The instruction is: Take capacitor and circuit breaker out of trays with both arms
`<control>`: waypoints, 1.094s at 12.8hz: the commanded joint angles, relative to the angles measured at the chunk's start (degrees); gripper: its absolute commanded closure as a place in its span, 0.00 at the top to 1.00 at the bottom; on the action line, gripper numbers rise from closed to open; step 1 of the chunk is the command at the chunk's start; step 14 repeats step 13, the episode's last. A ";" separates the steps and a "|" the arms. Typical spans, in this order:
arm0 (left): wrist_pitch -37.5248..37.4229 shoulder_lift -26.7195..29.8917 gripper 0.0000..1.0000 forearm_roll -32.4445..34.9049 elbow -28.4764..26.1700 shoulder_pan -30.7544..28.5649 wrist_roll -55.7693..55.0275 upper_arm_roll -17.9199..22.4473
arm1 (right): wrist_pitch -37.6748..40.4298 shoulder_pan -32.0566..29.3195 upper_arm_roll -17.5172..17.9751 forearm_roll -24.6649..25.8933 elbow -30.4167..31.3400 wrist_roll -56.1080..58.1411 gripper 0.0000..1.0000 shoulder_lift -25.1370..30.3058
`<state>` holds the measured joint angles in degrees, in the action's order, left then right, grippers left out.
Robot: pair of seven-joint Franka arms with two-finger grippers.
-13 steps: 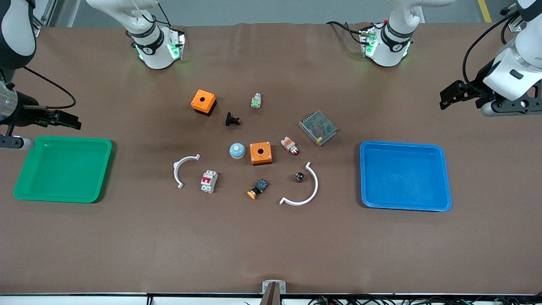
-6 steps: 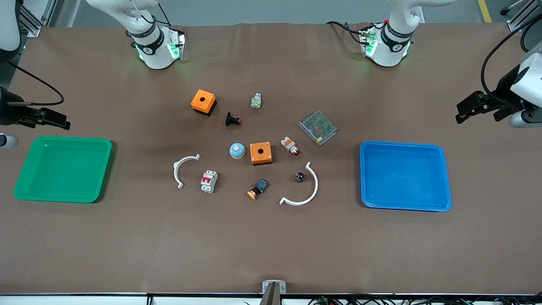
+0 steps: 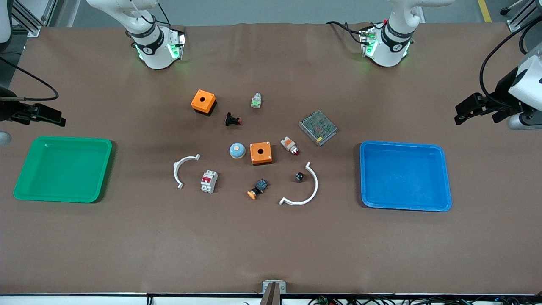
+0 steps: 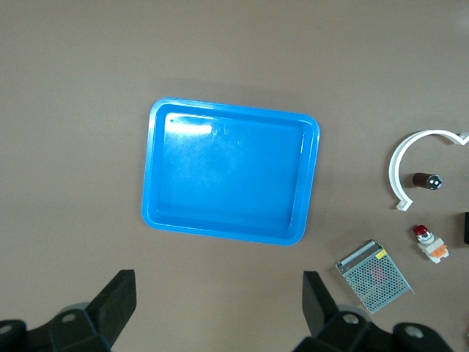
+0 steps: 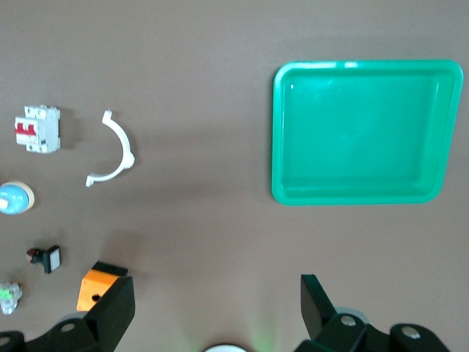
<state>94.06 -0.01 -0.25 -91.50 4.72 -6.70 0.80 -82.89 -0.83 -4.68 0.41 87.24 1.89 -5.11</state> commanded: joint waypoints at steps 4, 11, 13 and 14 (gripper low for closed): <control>-0.80 -0.35 1.00 0.25 1.24 -0.06 0.28 -0.19 | 1.77 -1.54 0.72 0.03 0.65 0.57 1.00 4.31; -0.80 -0.35 1.00 0.25 1.15 -0.15 0.20 -0.19 | -3.05 -1.37 0.81 -0.06 7.04 0.57 1.00 10.01; -0.80 -0.35 1.00 0.25 1.24 -0.15 0.28 -0.19 | -4.29 -1.28 0.90 -0.76 8.12 0.39 1.00 11.00; -0.80 -0.35 1.00 0.25 1.24 -0.15 0.28 -0.19 | -4.29 -1.28 0.90 -0.76 8.12 0.39 1.00 11.00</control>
